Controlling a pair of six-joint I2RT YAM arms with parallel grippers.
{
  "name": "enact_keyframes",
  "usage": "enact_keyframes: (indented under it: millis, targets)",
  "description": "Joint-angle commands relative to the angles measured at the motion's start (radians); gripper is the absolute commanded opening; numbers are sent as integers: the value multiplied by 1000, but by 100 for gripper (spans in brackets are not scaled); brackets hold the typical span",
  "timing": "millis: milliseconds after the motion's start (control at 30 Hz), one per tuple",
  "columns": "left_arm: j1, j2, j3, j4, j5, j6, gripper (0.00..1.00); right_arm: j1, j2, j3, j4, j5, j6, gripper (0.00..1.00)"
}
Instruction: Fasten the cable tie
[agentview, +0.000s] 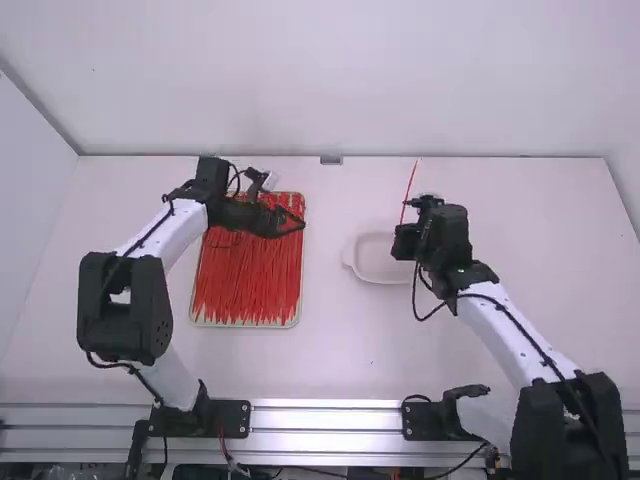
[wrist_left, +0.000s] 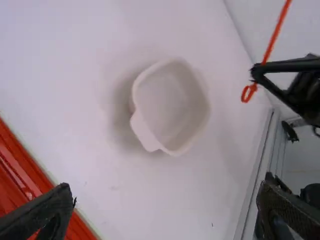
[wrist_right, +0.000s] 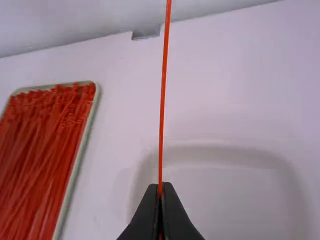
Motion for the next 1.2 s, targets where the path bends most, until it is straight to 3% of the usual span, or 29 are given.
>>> enact_keyframes:
  millis: [0,467,967,1000,1167]
  targets:
    - [33,-30,-25,3,93,27,97,0,68,25,25,23,-2,0]
    - [36,-30,-34,-16,89,60,98,1,259,25,59,23,6,0]
    - [35,-30,-35,-4,114,53,99,38,283,25,48,35,5,0]
    - [35,-30,-35,-4,113,53,99,42,283,25,48,49,6,2]
    - [34,-30,-35,-3,111,53,99,40,283,25,48,83,5,36]
